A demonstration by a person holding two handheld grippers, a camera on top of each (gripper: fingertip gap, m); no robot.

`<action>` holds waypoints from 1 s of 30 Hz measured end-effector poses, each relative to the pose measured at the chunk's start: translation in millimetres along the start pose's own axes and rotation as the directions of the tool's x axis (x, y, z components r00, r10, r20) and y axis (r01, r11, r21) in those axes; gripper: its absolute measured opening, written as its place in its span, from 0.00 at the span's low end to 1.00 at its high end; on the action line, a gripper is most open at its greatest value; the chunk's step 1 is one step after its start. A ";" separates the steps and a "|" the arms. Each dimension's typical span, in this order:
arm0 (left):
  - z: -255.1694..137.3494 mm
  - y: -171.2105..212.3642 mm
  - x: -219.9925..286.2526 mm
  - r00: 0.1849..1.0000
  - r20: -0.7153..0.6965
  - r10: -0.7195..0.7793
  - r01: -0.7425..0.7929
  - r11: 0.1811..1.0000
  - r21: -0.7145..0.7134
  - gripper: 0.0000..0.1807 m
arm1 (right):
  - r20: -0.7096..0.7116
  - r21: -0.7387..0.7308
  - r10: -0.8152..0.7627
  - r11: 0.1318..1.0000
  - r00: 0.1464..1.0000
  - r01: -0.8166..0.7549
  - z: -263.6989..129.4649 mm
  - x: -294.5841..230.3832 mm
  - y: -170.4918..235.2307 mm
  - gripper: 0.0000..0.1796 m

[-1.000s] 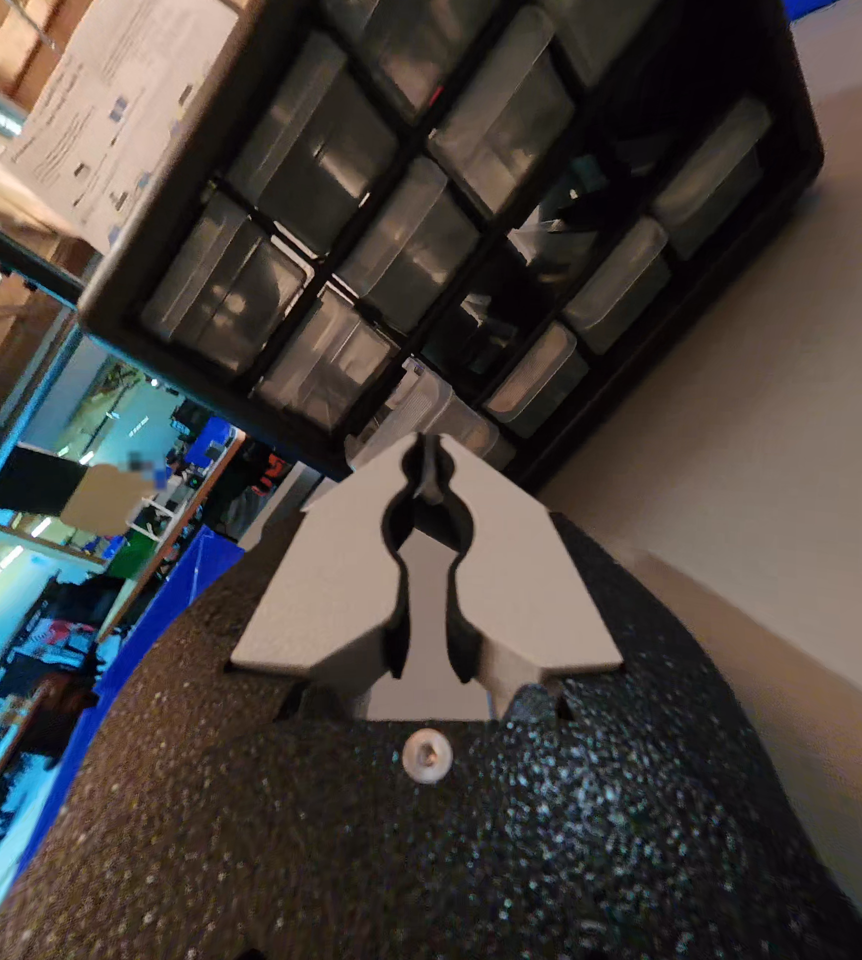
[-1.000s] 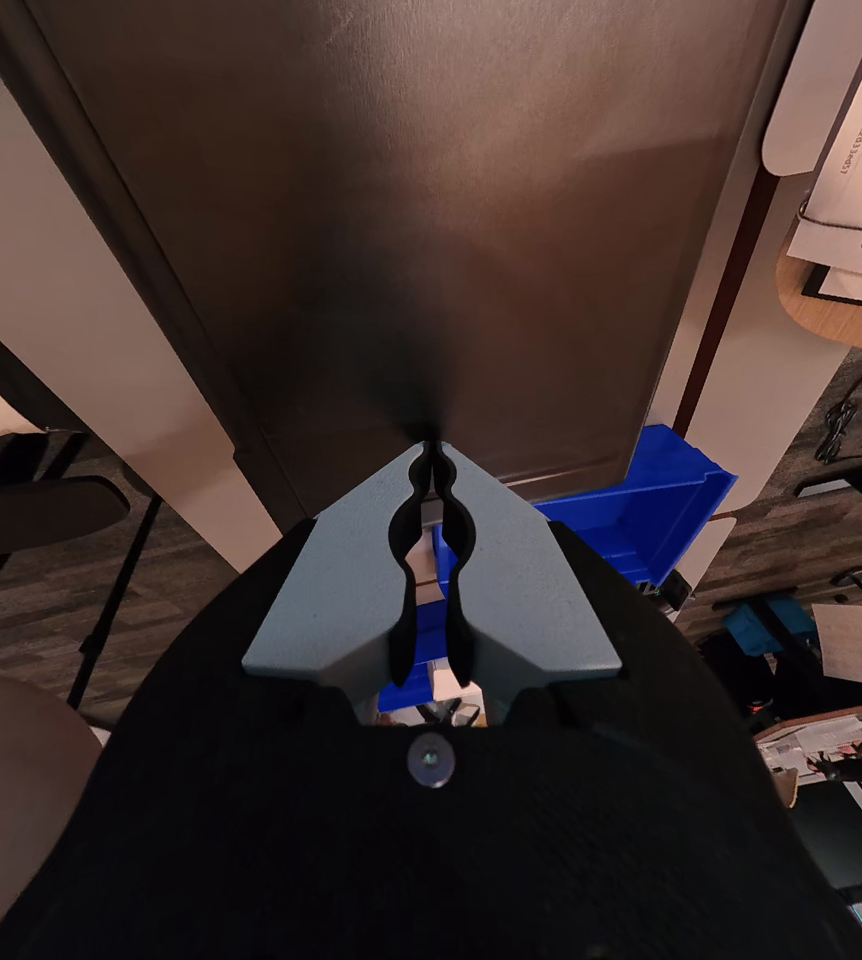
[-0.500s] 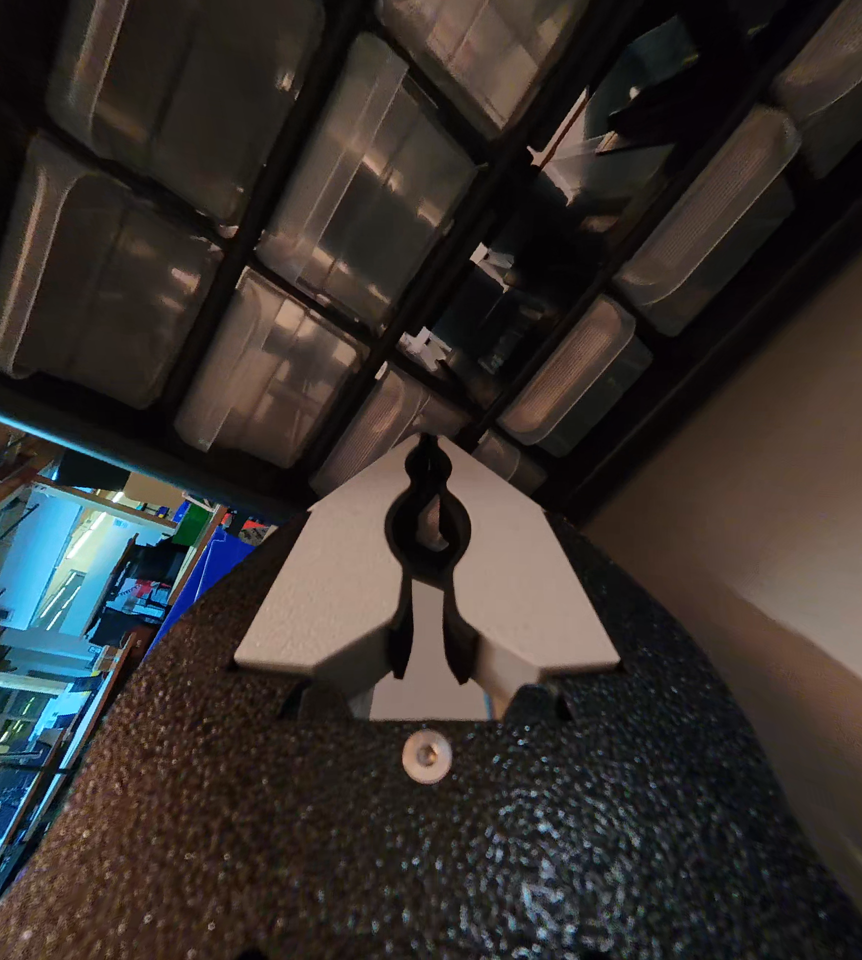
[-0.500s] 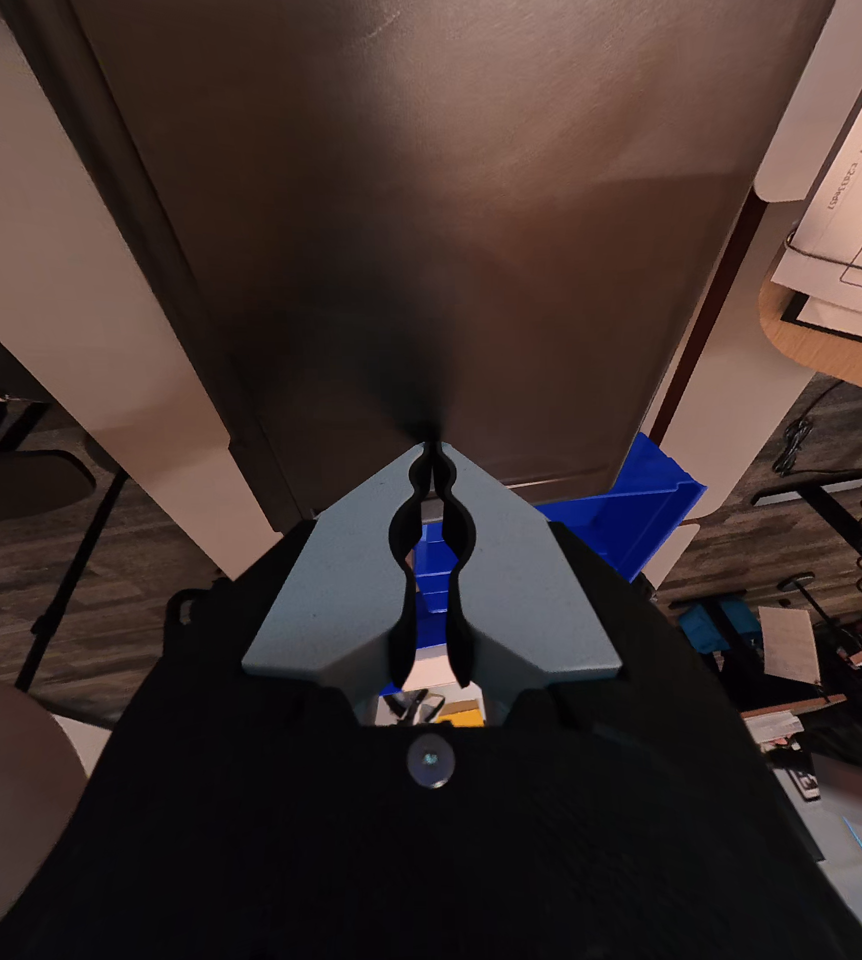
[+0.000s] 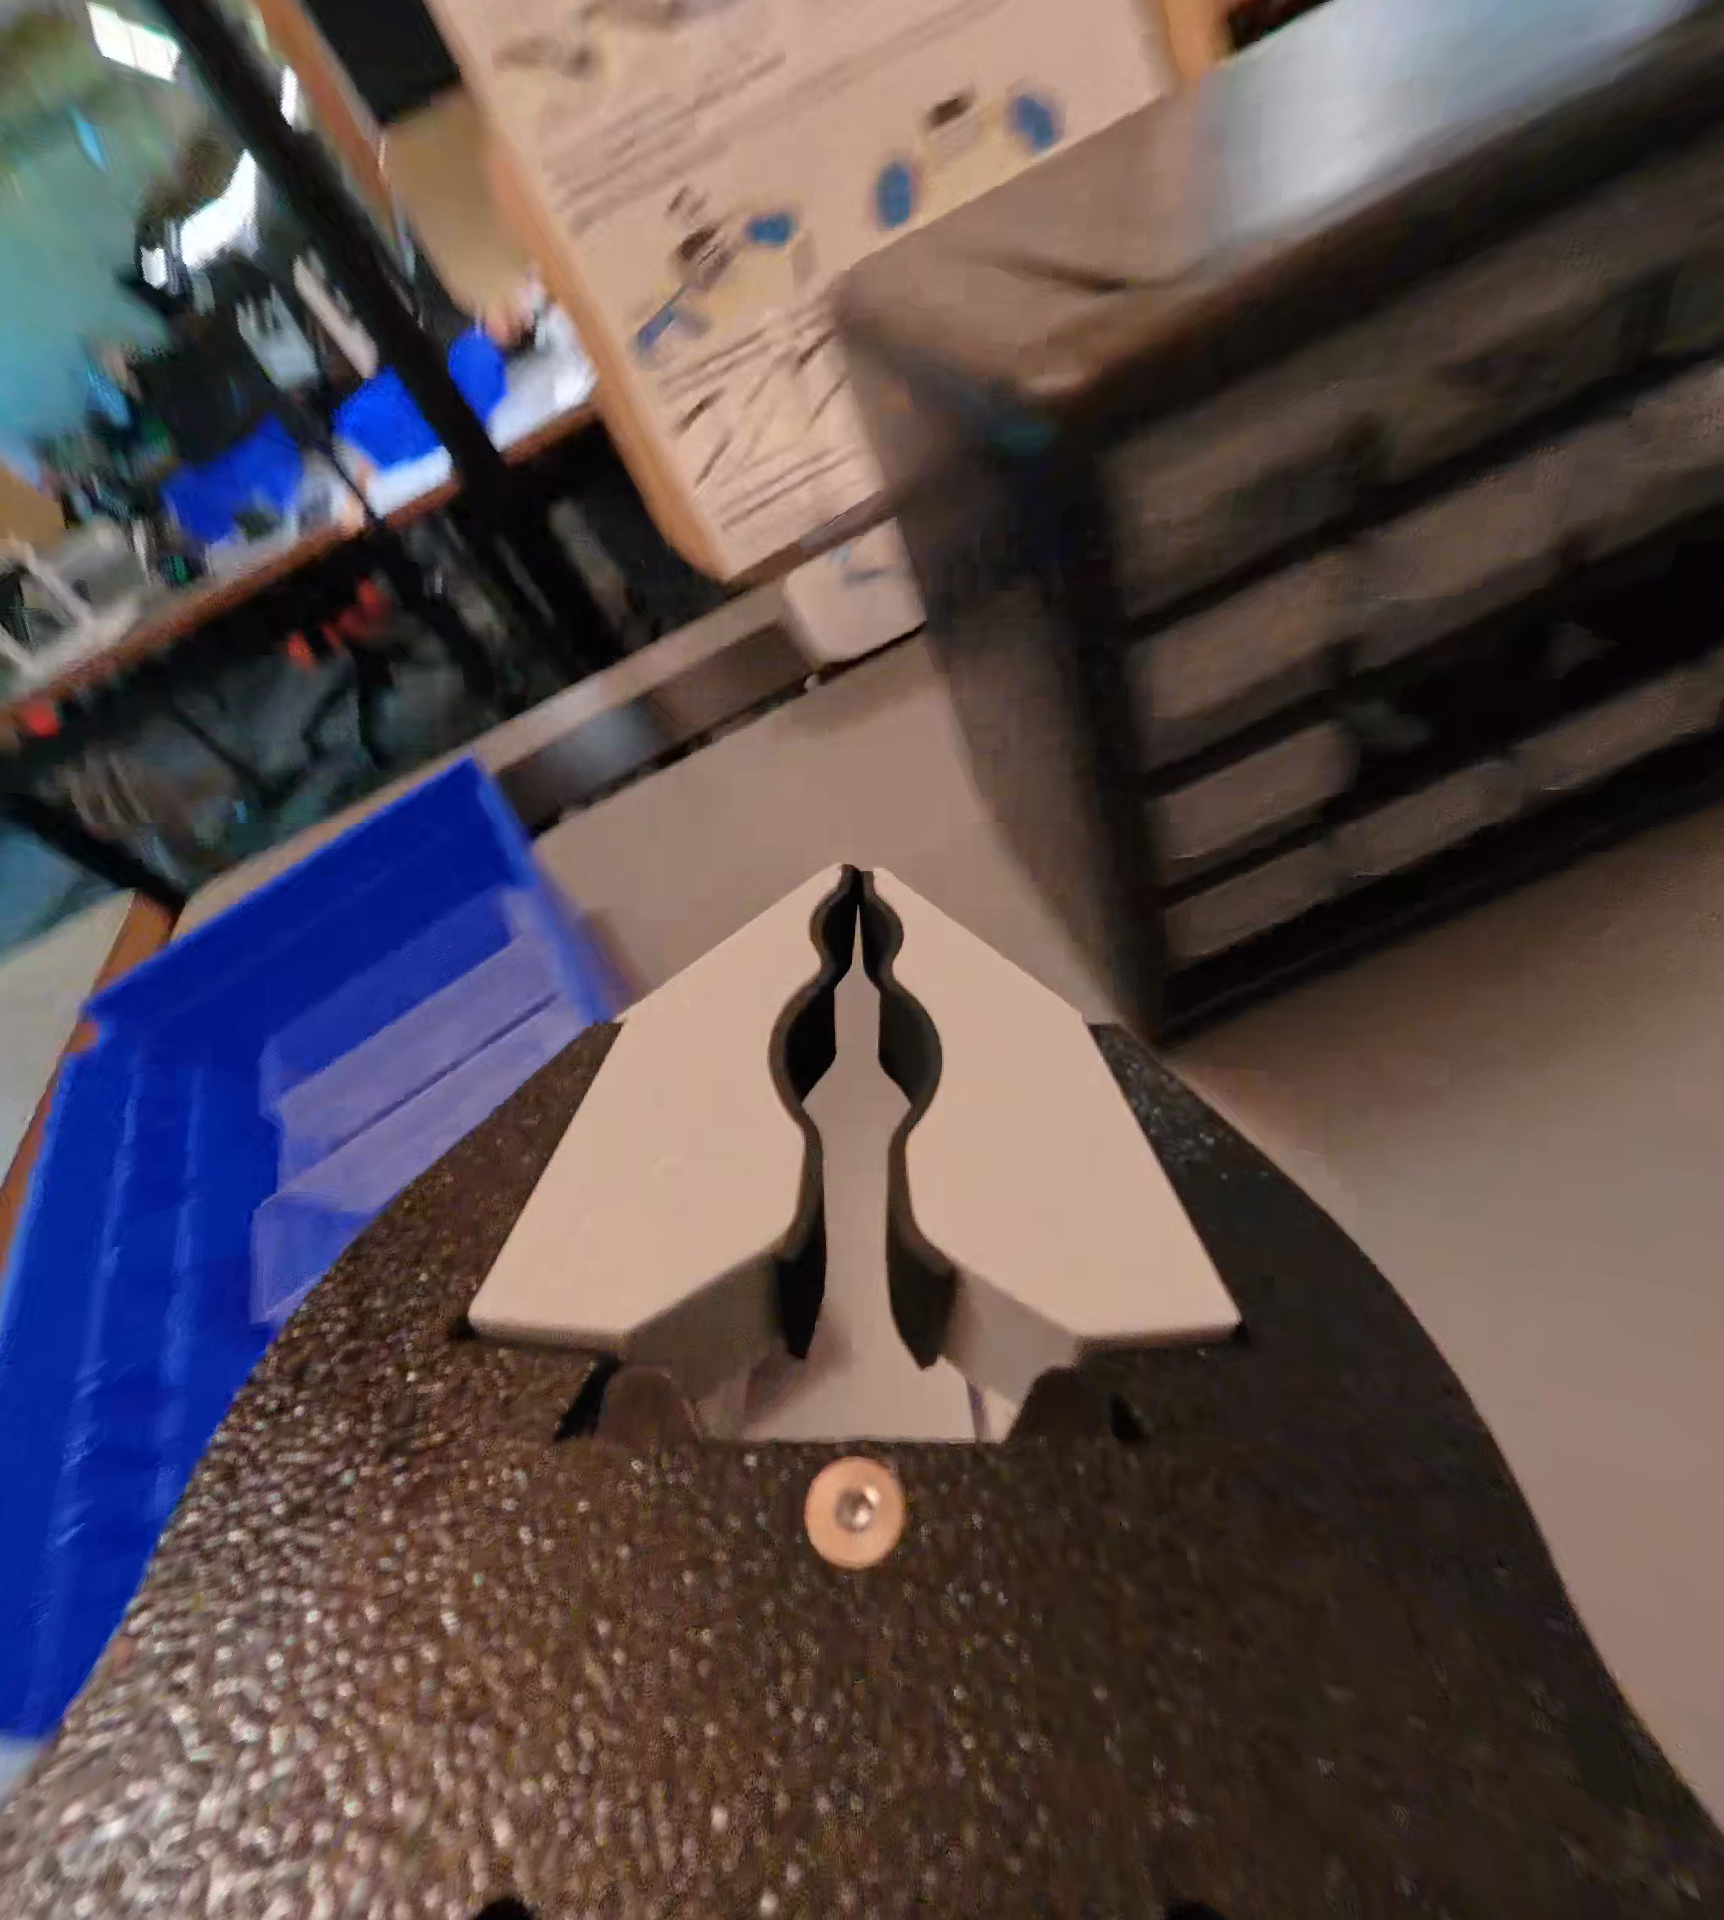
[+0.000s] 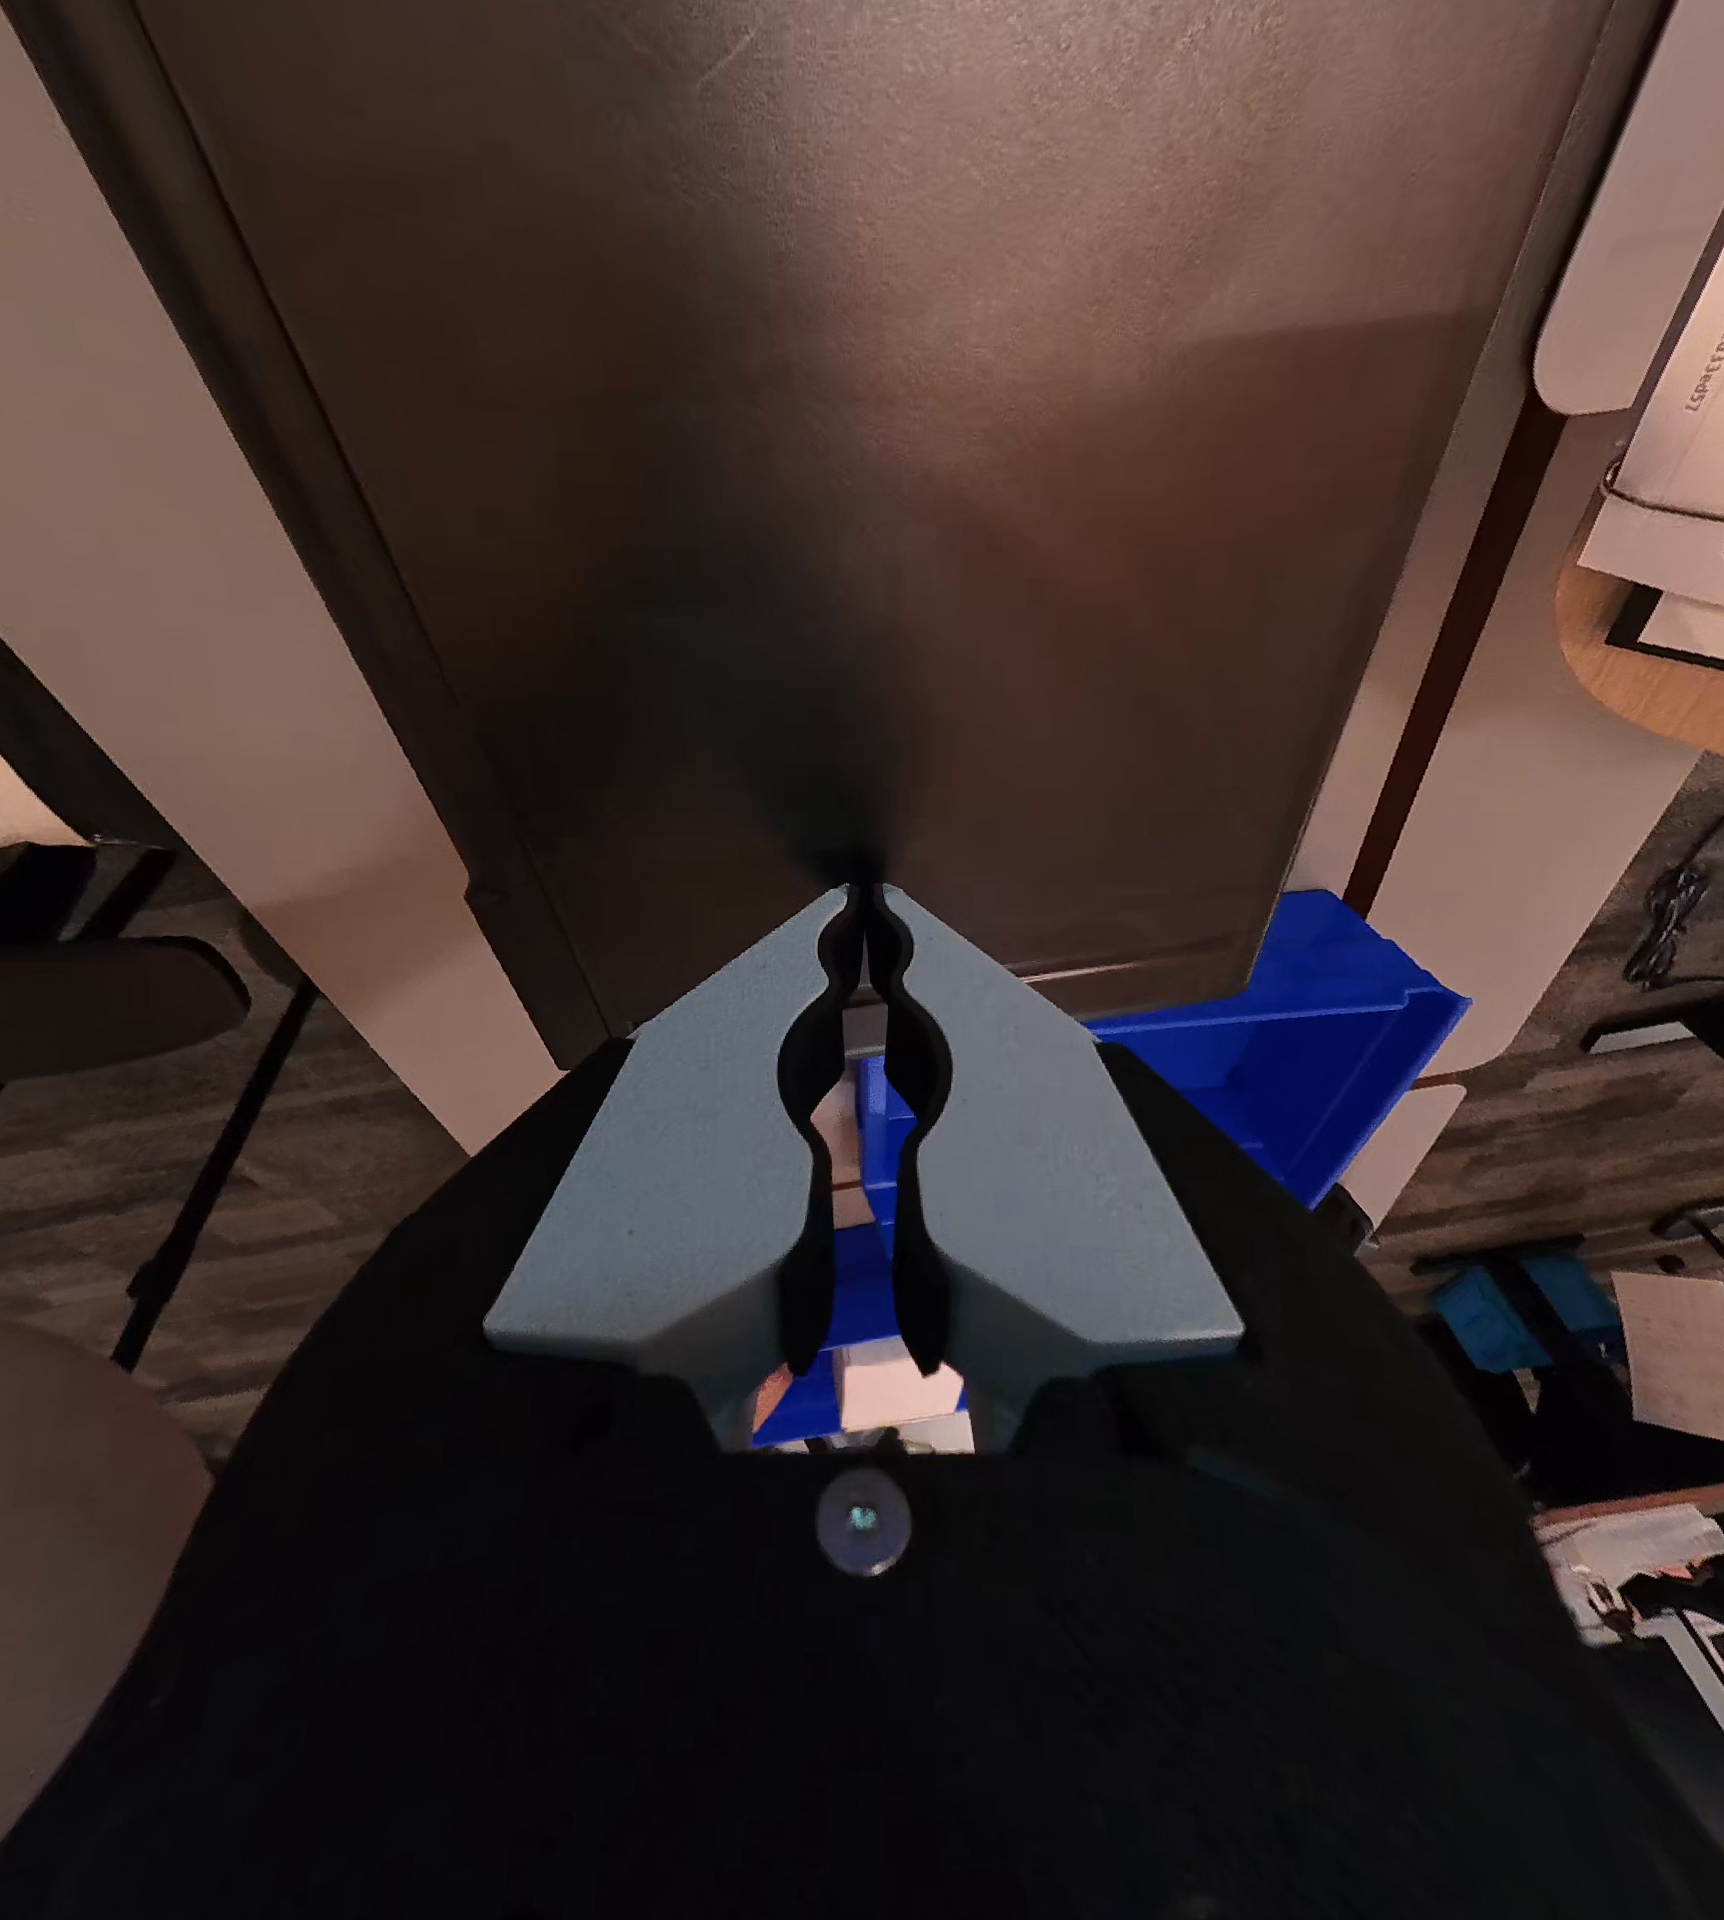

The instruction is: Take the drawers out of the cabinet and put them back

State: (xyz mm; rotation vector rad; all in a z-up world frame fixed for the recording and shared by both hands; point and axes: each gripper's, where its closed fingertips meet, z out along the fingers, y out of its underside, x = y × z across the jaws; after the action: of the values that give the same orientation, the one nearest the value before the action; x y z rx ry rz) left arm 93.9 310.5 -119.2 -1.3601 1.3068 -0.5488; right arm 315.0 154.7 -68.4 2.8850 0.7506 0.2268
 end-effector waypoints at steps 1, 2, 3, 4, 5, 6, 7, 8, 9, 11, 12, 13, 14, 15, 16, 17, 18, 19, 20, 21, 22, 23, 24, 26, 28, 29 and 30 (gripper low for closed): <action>-1.6 4.4 -27.2 0.999 0.007 -0.036 0.037 0.997 -0.061 0.00 | 0.006 0.005 0.001 1.000 1.000 -0.001 0.0 0.0 -0.1 0.00; -1.3 13.0 -53.1 0.998 0.017 -0.054 0.056 0.988 -0.142 0.00 | 0.011 0.008 0.003 1.000 1.000 -0.003 0.1 -0.1 0.0 0.00; 0.5 23.6 -76.4 0.997 0.030 -0.066 0.071 0.970 -0.231 0.01 | 0.014 0.011 0.005 1.000 1.000 -0.005 0.0 -0.1 -0.1 0.00; 4.1 32.6 -96.9 0.995 0.045 -0.083 0.093 0.948 -0.304 0.11 | 0.014 0.013 0.007 1.000 1.000 -0.007 0.1 -0.1 -0.1 0.00; 9.4 40.5 -111.6 0.992 0.043 -0.115 0.123 0.924 -0.363 0.17 | 0.013 0.015 0.006 1.000 1.000 -0.006 0.0 -0.1 -0.1 0.00; 16.1 48.8 -121.1 0.986 0.026 -0.163 0.159 0.893 -0.421 0.21 | 0.011 0.016 0.008 1.000 1.000 -0.008 0.0 -0.1 0.0 0.00; 24.2 56.1 -130.0 0.976 0.023 -0.216 0.202 0.861 -0.467 0.24 | 0.010 0.018 0.009 1.000 1.000 -0.009 0.0 -0.1 -0.1 0.00; 33.8 62.4 -138.7 0.963 0.030 -0.268 0.247 0.832 -0.498 0.25 | 0.008 0.020 0.009 1.000 1.000 -0.009 0.0 -0.1 -0.1 0.00; 43.1 69.7 -144.3 0.946 0.031 -0.322 0.288 0.796 -0.532 0.27 | 0.009 0.022 0.009 1.000 1.000 -0.010 0.0 -0.1 0.0 0.00; 58.4 90.2 -152.3 0.906 0.064 -0.418 0.360 0.684 -0.634 0.31 | 0.011 0.027 0.014 1.000 1.000 -0.015 -0.1 -0.1 0.0 0.00; 65.2 99.0 -153.3 0.887 0.081 -0.454 0.383 0.629 -0.677 0.30 | 0.011 0.029 0.015 0.999 1.000 -0.016 0.0 -0.2 0.0 0.00; 71.9 104.7 -151.3 0.869 0.081 -0.488 0.395 0.586 -0.707 0.31 | 0.011 0.030 0.016 0.999 1.000 -0.016 -0.1 -0.2 0.1 0.00; 78.6 109.1 -149.1 0.852 0.083 -0.516 0.406 0.552 -0.728 0.32 | 0.011 0.031 0.016 0.999 1.000 -0.016 -0.1 -0.1 0.1 0.00; 84.8 112.6 -146.1 0.835 0.088 -0.543 0.416 0.520 -0.746 0.34 | 0.011 0.031 0.017 0.999 1.000 -0.018 0.0 -0.2 0.0 0.00; 90.5 115.3 -141.8 0.817 0.089 -0.570 0.423 0.487 -0.764 0.36 | 0.011 0.030 0.019 0.999 1.000 -0.019 0.0 -0.2 0.1 0.00; 95.6 118.7 -138.9 0.802 0.100 -0.589 0.432 0.455 -0.779 0.34 | 0.012 0.028 0.019 0.999 1.000 -0.020 0.0 -0.1 0.1 0.00; 100.1 124.4 -139.1 0.797 0.125 -0.591 0.440 0.426 -0.791 0.35 | 0.012 0.024 0.021 0.999 1.000 -0.021 0.0 -0.1 0.2 0.00; 103.9 131.0 -140.3 0.797 0.154 -0.584 0.448 0.400 -0.799 0.35 | 0.010 0.020 0.021 1.000 1.000 -0.021 0.0 -0.2 0.2 0.00; 107.1 137.3 -140.3 0.795 0.177 -0.580 0.454 0.376 -0.808 0.35 | 0.008 0.015 0.018 1.000 1.000 -0.018 -0.1 -0.1 0.2 0.00; 109.6 143.5 -139.7 0.792 0.196 -0.578 0.459 0.351 -0.816 0.36 | 0.006 0.010 0.016 1.000 1.000 -0.016 0.0 -0.1 0.2 0.00; 111.7 149.4 -139.0 0.788 0.216 -0.577 0.465 0.327 -0.823 0.36 | 0.005 0.006 0.016 1.000 1.000 -0.016 0.0 -0.1 0.2 0.00; 113.5 154.5 -137.9 0.783 0.232 -0.577 0.471 0.308 -0.827 0.34 | 0.005 0.002 0.015 1.000 1.000 -0.015 0.0 -0.1 0.2 0.00; 115.1 158.8 -136.7 0.779 0.246 -0.577 0.478 0.291 -0.829 0.33 | 0.005 0.000 0.013 1.000 1.000 -0.013 0.0 -0.1 0.3 0.00; 116.5 167.5 -134.2 0.772 0.270 -0.576 0.486 0.260 -0.834 0.33 | 0.010 0.000 0.013 1.000 1.000 -0.013 0.0 -0.1 0.2 0.00; 115.6 175.9 -130.7 0.775 0.281 -0.566 0.477 0.233 -0.847 0.33 | 0.014 0.004 0.011 1.000 1.000 -0.012 0.0 -0.2 0.1 0.00; 115.0 179.8 -129.3 0.780 0.285 -0.558 0.472 0.225 -0.852 0.33 | 0.016 0.007 0.011 1.000 1.000 -0.011 -0.1 -0.3 0.1 0.00; 114.6 183.8 -128.2 0.786 0.288 -0.547 0.466 0.219 -0.857 0.33 | 0.019 0.010 0.011 1.000 1.000 -0.011 -0.1 -0.2 0.0 0.00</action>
State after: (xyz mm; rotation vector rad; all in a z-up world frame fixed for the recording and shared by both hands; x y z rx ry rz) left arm 89.5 511.1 -271.1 -2.8270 1.2019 -0.2705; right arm 314.8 154.6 -68.4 2.8970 0.7354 0.1980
